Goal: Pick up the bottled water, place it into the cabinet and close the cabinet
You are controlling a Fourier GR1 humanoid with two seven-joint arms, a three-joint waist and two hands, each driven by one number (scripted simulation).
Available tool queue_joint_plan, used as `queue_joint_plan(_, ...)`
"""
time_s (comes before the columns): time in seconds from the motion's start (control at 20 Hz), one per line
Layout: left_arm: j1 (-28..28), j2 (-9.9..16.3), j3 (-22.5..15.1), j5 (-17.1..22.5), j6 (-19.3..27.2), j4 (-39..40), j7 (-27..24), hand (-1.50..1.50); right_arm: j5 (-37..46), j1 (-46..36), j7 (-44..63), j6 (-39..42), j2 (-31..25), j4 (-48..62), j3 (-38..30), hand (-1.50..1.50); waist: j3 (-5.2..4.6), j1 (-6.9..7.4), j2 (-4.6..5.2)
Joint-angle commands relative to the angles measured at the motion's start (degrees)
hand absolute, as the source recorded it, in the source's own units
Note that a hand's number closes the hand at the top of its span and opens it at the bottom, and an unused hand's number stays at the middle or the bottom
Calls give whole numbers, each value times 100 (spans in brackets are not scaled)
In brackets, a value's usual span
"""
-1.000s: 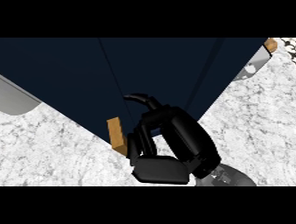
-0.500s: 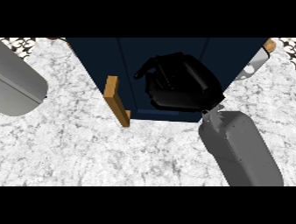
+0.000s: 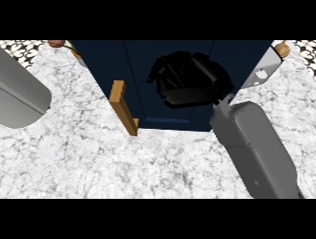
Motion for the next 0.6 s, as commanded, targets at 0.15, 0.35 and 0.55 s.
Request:
queue_joint_plan(0.15,117,-87,234,238,-680,344,78,-150,109,-932,-184,-384,257,1056,-335,150,-58,215,138)
queue_joint_plan(0.35,-233,-6,-59,131,-38,-22,299,-150,-154,-951,-261,-162,254,1141,-132,150,-53,266,206)
queue_joint_plan(0.55,-117,-5,93,186,-125,1,362,-150,-267,-926,198,-21,187,859,-371,150,-54,209,169)
